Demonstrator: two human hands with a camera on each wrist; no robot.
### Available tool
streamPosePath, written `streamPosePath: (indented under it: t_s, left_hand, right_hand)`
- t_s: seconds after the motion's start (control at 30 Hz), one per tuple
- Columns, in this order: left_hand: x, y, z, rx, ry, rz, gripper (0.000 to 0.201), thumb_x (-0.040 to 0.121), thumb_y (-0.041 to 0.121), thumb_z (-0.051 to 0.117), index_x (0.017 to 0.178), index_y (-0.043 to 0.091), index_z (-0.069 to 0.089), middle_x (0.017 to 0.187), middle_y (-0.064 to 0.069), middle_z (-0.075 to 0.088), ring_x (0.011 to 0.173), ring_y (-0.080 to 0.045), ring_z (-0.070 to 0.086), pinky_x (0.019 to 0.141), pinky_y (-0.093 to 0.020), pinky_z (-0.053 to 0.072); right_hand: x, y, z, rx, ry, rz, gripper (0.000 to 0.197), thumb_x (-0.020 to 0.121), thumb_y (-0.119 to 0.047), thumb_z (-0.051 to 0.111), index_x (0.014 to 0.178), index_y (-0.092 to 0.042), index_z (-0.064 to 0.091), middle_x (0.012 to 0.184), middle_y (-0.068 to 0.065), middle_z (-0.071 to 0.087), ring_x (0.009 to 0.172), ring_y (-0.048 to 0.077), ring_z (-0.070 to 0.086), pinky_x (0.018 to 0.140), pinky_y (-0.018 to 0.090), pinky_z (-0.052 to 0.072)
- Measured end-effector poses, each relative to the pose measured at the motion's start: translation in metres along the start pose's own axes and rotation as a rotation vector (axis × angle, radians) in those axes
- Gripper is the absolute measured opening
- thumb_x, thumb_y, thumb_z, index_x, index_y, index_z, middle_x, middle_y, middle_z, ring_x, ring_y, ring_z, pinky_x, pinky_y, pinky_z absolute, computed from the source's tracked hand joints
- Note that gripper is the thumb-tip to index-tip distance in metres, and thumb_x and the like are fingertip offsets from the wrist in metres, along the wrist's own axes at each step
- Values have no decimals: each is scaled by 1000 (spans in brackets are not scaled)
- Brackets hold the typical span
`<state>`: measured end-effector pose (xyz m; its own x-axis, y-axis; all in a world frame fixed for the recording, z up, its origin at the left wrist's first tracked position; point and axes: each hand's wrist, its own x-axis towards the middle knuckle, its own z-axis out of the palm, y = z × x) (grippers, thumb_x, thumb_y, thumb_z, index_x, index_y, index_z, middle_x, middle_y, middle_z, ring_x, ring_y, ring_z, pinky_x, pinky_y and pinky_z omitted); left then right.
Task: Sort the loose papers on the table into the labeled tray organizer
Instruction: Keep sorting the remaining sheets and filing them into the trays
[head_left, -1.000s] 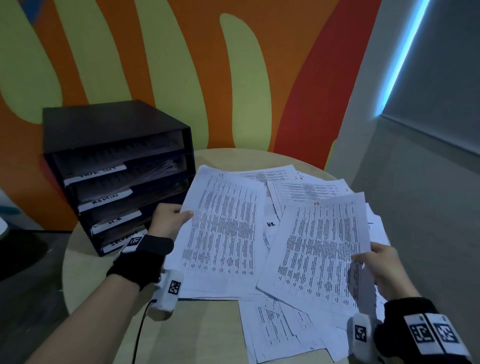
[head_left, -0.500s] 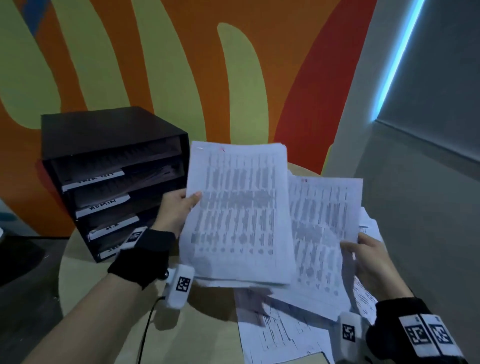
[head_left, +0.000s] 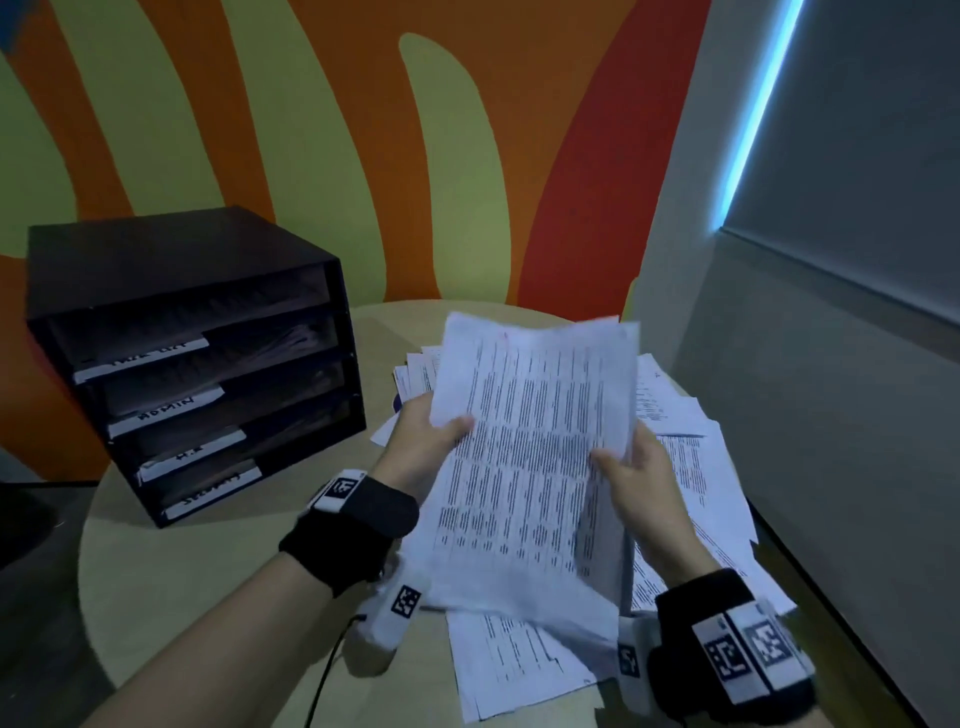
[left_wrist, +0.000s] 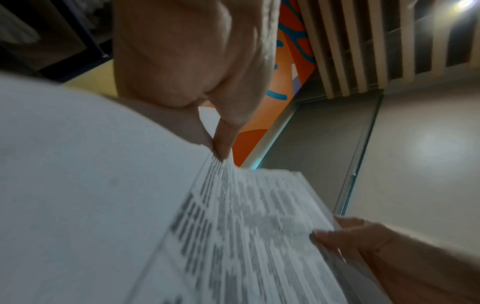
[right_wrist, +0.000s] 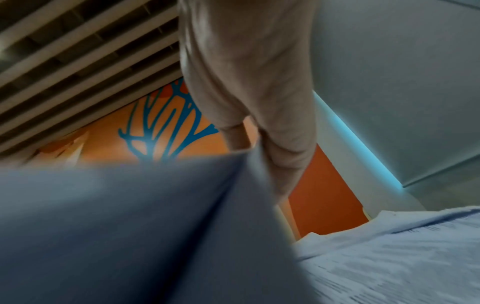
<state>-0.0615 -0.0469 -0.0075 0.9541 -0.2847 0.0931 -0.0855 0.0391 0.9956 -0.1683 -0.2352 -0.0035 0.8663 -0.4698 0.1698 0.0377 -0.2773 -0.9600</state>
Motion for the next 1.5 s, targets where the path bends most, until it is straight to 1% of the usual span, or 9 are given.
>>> streamPosePath:
  t_s: [0.13, 0.23, 0.43, 0.63, 1.0, 1.1, 1.17, 1.23, 1.5]
  left_hand:
    - [-3, 42, 0, 9, 96, 316, 15, 96, 5, 56, 104, 8, 68, 85, 12, 73, 80, -1, 69, 71, -16, 54]
    - [0, 53, -3, 37, 70, 397, 20, 98, 8, 52, 113, 9, 64, 104, 9, 69, 96, -3, 67, 87, -21, 54]
    - [9, -4, -6, 284, -203, -6, 27, 95, 19, 60, 117, 22, 44, 117, 3, 59, 109, -17, 57, 91, -32, 48]
    - [25, -35, -9, 469, -50, -189, 62, 86, 24, 72, 134, 11, 35, 119, -11, 51, 105, -26, 55, 81, -32, 45]
    - [38, -58, 50, 548, -172, -317, 87, 84, 13, 74, 147, 2, 16, 113, -13, 51, 83, -20, 54, 52, -15, 47]
    - [40, -68, 61, 707, -92, -282, 66, 74, 17, 77, 128, 8, 40, 85, 0, 47, 84, -26, 56, 74, -28, 52]
    - [42, -72, 66, 741, -100, -294, 29, 76, 12, 73, 92, 11, 49, 78, -5, 46, 71, -24, 50, 63, -34, 44]
    - [45, -73, 67, 740, -112, -276, 38, 80, 1, 62, 65, 16, 30, 65, -2, 28, 58, -17, 27, 55, -28, 21]
    - [63, -65, 8, 427, 159, -162, 23, 95, 5, 43, 73, 8, 44, 70, -10, 37, 70, -20, 36, 62, -29, 24]
  right_hand:
    - [-13, -36, -5, 128, 116, -308, 28, 102, -6, 42, 125, -19, 50, 112, -5, 63, 100, 5, 62, 79, 20, 55]
    - [-15, -45, -8, 239, 96, -367, 26, 100, -10, 49, 123, -24, 51, 112, -7, 65, 101, 4, 63, 78, 14, 52]
    - [3, -6, -9, 103, 114, -77, 26, 88, 7, 59, 88, -17, 68, 82, -7, 70, 73, 4, 67, 63, 16, 52]
    - [27, 3, -75, 102, 446, 4, 14, 81, 5, 61, 79, -8, 64, 69, 7, 58, 61, 13, 51, 54, 23, 43]
    - [10, 40, -164, -1, 528, 351, 28, 88, 10, 56, 116, 6, 60, 104, 18, 60, 82, 28, 56, 77, 38, 40]
    - [12, 53, -164, -10, 481, 412, 31, 87, 10, 57, 119, 9, 59, 112, 23, 63, 91, 33, 60, 82, 40, 45]
    - [13, 59, -162, -22, 448, 433, 32, 87, 11, 56, 120, 10, 58, 110, 22, 62, 94, 33, 59, 82, 40, 45]
    - [15, 62, -159, -29, 415, 442, 33, 87, 12, 56, 119, 11, 59, 107, 20, 64, 92, 33, 60, 82, 40, 46]
    - [20, 58, -145, -3, 260, 430, 31, 85, 13, 58, 114, 6, 63, 99, 20, 68, 88, 34, 64, 86, 43, 50]
